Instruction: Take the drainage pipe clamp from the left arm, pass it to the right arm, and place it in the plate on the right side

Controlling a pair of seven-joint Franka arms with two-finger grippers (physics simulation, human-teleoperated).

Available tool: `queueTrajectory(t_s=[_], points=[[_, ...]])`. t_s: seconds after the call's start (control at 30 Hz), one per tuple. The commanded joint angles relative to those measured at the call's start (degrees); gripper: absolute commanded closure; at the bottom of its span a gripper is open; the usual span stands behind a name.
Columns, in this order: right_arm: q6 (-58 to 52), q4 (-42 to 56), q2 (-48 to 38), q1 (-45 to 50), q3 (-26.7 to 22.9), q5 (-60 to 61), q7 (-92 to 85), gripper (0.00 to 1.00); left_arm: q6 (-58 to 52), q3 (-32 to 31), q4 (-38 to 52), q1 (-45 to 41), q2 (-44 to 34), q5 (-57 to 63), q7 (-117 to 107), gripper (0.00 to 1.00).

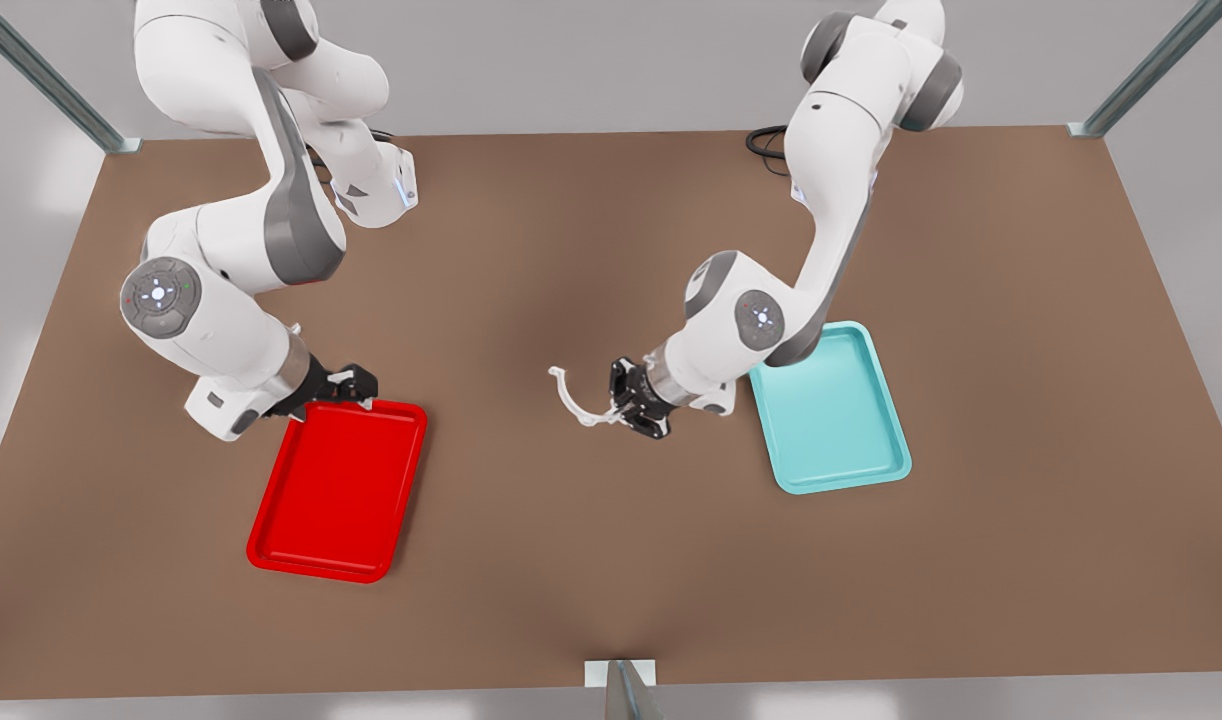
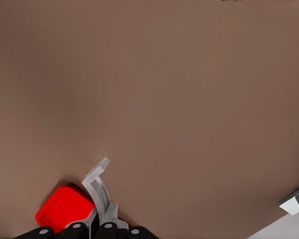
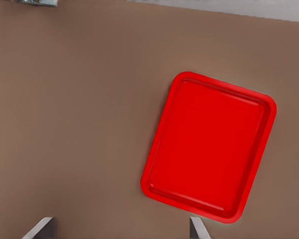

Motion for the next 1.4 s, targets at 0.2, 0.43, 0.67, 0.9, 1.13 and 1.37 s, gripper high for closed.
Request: queueTrajectory(t_s=[0.2, 0.43, 0.67, 0.9, 1.13, 1.37], points=[[16.4, 0.0, 3.3, 5.0, 5.4, 0.8, 20.8, 0.0, 3.8, 0.0, 0.5, -2.6, 0.9, 1.8, -34.5, 0.79], [12.6, -2.5, 1.8, 5.6, 12.9, -4.0, 23.0, 0.0, 3.8, -0.5, 0.5, -2.6, 1.3, 1.6, -34.2, 0.79], [16.0, -4.0, 5.7, 9.0, 12.8, -11.9, 22.3, 0.0, 3.8, -0.8, 0.5, -2.6, 1.1, 1.6, -34.4, 0.79], [17.4, -4.3, 7.5, 9.0, 12.6, -11.9, 22.4, 0.0, 3.8, -0.8, 0.5, -2.5, 1.1, 1.3, -34.3, 0.79], [18.3, -4.4, 8.3, 10.0, 12.8, -12.7, 22.7, 0.0, 3.8, -0.7, 0.5, -2.5, 1.2, 0.4, -34.2, 0.79], [19.5, -4.4, 9.1, 10.8, 12.8, -13.9, 22.7, 0.42, 3.8, -0.7, 0.5, -2.5, 1.3, -0.3, -34.2, 0.79]])
